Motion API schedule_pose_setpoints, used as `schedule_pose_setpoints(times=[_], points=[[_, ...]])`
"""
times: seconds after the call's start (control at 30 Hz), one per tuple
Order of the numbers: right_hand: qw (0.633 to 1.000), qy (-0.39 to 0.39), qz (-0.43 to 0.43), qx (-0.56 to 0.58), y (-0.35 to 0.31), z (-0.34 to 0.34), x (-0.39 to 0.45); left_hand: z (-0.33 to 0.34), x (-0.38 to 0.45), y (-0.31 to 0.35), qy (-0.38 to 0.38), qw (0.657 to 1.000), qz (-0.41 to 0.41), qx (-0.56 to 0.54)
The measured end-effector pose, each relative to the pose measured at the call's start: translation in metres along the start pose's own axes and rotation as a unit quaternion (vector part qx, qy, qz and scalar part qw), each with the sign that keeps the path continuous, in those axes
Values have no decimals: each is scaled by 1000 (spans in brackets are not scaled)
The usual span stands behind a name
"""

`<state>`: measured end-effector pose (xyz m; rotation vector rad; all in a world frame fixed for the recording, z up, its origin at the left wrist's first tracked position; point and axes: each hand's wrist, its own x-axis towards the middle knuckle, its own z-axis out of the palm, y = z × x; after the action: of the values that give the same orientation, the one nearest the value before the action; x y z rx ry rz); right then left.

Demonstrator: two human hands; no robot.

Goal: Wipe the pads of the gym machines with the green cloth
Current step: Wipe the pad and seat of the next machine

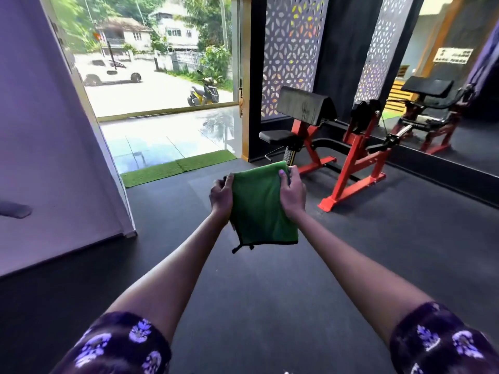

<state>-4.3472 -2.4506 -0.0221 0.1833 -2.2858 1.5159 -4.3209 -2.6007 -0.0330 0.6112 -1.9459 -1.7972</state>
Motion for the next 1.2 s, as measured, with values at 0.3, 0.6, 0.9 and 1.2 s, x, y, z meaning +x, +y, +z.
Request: schedule_pose_setpoints(times=[0.3,0.6,0.9,1.2], points=[[1000,19,-5,15,60,82,245,124,190,9,-145,987,-52,-53],[918,-327,85,208,129,180,433,205,378,-4,91,995,41,11],[935,-272,112,200,200,299,621,283,615,-14,98,975,96,173],[971,-170,94,142,263,412,809,364,829,-17,-10,1000,16,9]])
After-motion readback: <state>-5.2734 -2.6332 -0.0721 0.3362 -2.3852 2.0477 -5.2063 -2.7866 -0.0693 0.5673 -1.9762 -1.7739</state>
